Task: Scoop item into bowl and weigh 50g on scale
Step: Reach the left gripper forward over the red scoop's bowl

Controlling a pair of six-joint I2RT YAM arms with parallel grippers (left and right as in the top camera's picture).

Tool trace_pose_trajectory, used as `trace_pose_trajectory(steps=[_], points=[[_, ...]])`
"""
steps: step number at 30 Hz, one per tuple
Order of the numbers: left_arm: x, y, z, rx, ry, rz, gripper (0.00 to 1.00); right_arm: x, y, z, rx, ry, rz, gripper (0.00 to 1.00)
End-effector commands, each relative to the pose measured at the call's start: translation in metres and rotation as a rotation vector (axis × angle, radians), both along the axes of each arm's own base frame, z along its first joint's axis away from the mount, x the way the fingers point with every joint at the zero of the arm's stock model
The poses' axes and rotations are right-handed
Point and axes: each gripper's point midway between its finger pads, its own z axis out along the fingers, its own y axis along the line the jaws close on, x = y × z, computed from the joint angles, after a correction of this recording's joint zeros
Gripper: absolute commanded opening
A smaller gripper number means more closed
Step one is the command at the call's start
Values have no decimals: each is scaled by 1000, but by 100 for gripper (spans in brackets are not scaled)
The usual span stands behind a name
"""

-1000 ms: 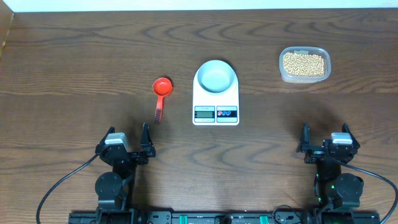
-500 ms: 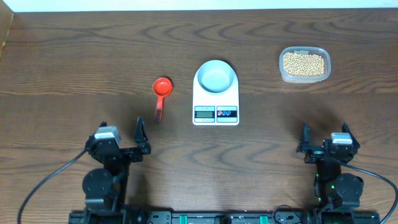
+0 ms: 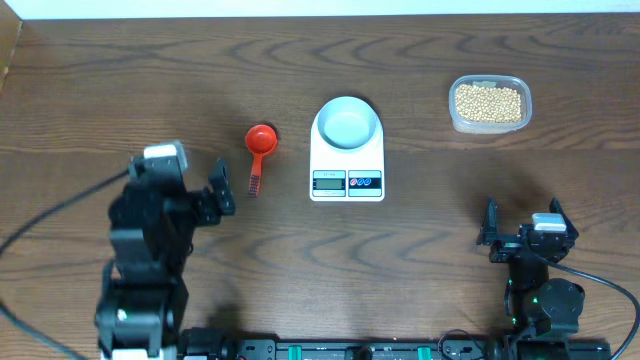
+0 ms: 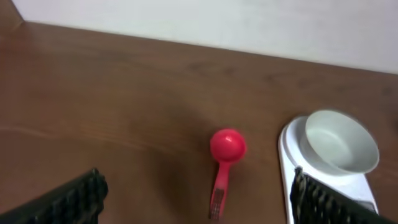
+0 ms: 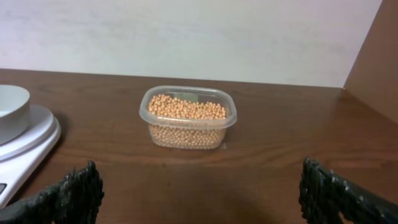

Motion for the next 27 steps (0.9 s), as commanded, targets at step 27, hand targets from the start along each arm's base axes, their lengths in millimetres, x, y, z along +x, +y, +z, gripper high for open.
trace_pose_trajectory(steps=[27], points=[[118, -8, -76, 45, 615, -86, 96, 0, -1, 0, -9, -2, -2, 99]])
